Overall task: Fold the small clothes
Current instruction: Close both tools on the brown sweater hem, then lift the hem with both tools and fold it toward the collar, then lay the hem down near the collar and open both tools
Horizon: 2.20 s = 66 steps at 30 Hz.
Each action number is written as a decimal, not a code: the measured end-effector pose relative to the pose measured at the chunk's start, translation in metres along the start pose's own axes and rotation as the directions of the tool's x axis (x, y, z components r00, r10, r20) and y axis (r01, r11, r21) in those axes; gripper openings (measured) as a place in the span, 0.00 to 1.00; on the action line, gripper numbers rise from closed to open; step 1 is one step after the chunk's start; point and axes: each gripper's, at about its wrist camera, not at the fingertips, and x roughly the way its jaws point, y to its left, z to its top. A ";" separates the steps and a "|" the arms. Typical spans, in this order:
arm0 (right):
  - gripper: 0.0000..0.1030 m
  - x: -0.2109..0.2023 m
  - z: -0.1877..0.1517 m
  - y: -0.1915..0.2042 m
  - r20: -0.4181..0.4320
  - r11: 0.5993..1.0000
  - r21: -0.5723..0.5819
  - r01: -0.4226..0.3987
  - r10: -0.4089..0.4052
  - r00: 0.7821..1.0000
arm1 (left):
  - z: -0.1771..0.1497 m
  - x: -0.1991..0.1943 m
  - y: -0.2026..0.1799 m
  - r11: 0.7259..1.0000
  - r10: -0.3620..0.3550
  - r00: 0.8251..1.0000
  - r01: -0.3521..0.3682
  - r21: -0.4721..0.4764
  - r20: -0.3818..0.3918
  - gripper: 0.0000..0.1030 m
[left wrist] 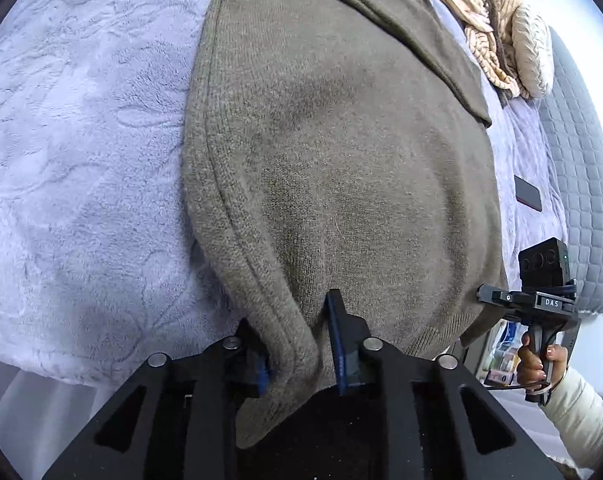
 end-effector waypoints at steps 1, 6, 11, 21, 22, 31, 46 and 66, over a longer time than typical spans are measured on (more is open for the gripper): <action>0.25 0.002 0.001 -0.001 -0.005 1.000 0.007 0.002 -0.002 1.000 | 0.001 0.003 -0.003 1.000 -0.003 1.000 0.003 0.010 -0.007 0.34; 0.25 0.013 0.005 -0.004 -0.017 1.000 0.030 0.008 -0.007 1.000 | 0.002 0.010 -0.027 0.985 0.070 0.997 -0.067 0.160 -0.012 0.41; 0.16 -0.003 0.004 0.019 0.005 0.991 -0.016 -0.131 0.131 0.991 | 0.010 -0.007 -0.023 0.990 -0.078 0.997 0.080 0.113 -0.022 0.17; 0.16 -0.062 0.045 0.074 0.135 0.941 -0.096 -0.325 0.336 0.932 | 0.065 -0.061 -0.049 0.950 -0.310 0.939 0.310 0.023 0.148 0.17; 0.16 -0.069 0.052 0.078 0.144 0.937 -0.106 -0.331 0.344 0.928 | 0.077 -0.068 -0.052 0.947 -0.320 0.931 0.321 0.023 0.176 0.17; 0.16 -0.112 0.157 0.121 0.223 0.936 -0.180 -0.302 0.338 0.914 | 0.182 -0.099 -0.061 0.963 -0.267 0.898 0.261 0.065 0.351 0.17; 0.23 -0.048 0.286 0.040 0.146 0.992 0.066 -0.103 0.093 0.985 | 0.261 -0.029 -0.002 0.982 -0.041 0.940 0.100 -0.158 0.339 0.17; 0.54 -0.053 0.243 0.064 0.077 0.998 -0.056 -0.033 0.037 0.996 | 0.226 0.017 -0.063 1.000 -0.013 0.992 0.013 0.002 0.124 0.66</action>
